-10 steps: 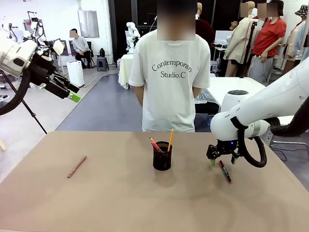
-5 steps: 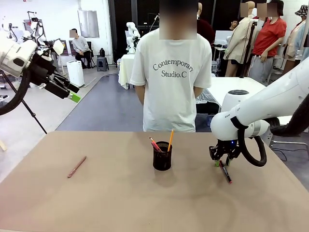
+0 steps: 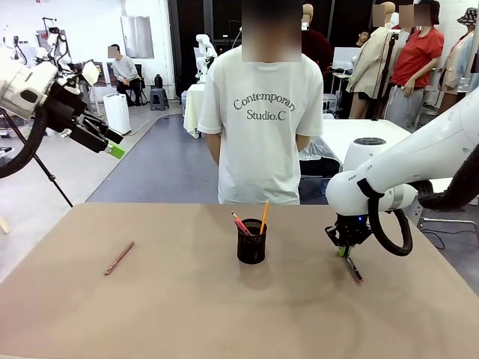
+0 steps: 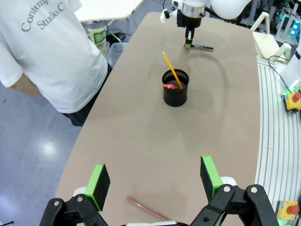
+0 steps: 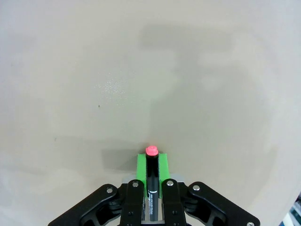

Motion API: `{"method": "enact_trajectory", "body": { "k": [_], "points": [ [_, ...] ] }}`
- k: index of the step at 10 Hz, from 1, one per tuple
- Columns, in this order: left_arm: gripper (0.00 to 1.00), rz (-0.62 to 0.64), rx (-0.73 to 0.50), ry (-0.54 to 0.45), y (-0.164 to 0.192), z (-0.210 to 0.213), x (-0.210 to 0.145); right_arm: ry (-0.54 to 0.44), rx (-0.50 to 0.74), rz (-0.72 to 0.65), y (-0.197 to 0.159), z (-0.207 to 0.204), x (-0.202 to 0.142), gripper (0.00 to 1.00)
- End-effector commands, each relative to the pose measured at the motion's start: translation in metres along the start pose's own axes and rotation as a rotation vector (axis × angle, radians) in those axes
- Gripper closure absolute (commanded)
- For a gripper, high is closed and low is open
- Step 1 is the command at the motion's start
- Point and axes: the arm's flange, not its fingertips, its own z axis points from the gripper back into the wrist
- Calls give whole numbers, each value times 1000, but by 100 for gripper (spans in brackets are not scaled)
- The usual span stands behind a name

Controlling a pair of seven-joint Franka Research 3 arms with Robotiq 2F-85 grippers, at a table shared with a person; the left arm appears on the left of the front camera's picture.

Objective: Place the pens into the pen holder.
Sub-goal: Pick up a writing instrument from the table and place it into the Pen holder.

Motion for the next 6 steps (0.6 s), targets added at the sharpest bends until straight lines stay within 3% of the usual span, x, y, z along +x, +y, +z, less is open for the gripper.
{"method": "enact_trajectory", "body": {
  "k": [1, 2, 4, 6],
  "points": [
    [0, -1, 6, 5, 0, 2, 0, 49, 151, 82, -9, 8, 5, 100],
    [0, -1, 6, 5, 0, 2, 0, 41, 214, 112, -12, 17, 8, 100],
    [0, -1, 6, 5, 0, 2, 0, -82, 464, 217, -16, 45, 5, 100],
    [0, -1, 6, 5, 0, 2, 0, -154, 620, 212, -21, 72, 7, 100]
  ]
}}
